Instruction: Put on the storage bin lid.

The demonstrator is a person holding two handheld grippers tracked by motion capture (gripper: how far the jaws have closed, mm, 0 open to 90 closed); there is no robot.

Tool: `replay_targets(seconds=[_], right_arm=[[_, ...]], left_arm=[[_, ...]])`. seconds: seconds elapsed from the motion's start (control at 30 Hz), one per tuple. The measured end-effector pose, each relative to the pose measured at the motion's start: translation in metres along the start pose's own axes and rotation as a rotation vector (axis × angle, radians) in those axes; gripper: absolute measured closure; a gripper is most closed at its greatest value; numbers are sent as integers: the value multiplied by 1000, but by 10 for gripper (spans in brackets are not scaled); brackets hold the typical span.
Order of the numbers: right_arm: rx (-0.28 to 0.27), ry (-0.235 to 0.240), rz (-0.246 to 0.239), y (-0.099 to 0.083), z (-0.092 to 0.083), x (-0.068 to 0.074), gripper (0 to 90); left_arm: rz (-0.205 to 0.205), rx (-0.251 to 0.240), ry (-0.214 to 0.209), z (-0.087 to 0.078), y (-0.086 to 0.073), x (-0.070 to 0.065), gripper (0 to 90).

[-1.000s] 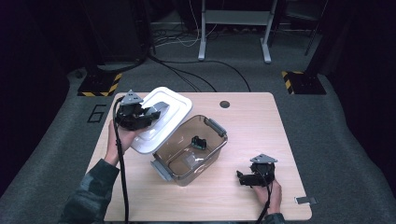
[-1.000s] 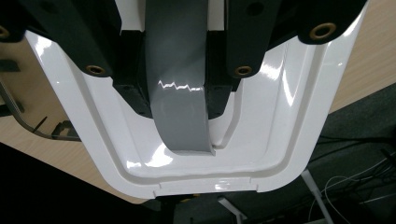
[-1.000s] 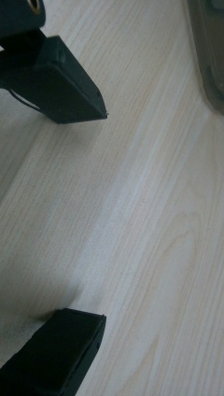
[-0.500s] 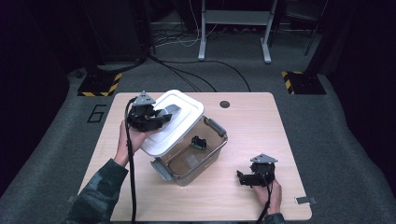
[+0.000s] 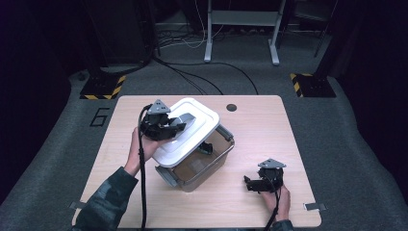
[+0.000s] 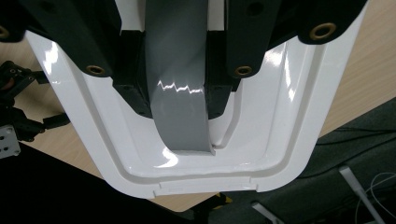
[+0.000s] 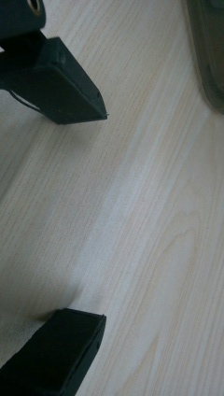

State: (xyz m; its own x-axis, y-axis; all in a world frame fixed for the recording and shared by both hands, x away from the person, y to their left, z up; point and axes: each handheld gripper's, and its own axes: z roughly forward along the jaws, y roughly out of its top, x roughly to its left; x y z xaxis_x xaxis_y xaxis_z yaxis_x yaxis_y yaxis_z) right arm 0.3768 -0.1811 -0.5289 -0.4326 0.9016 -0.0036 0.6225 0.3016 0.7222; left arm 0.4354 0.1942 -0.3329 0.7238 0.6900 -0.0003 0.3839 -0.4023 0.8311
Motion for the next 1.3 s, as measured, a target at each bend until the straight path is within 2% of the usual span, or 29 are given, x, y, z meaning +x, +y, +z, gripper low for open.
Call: replay_targets(seconds=[0.9, 1.07, 1.3], right_arm=[[-3, -4, 4, 0, 0, 0, 27], [-3, -5, 5, 0, 0, 0, 27], [0, -2, -3, 0, 0, 0, 28]], left_arm=[[19, 59, -78, 32, -15, -27, 666], [7, 68, -91, 38, -19, -31, 666], [38, 86, -100, 45, -21, -36, 665]])
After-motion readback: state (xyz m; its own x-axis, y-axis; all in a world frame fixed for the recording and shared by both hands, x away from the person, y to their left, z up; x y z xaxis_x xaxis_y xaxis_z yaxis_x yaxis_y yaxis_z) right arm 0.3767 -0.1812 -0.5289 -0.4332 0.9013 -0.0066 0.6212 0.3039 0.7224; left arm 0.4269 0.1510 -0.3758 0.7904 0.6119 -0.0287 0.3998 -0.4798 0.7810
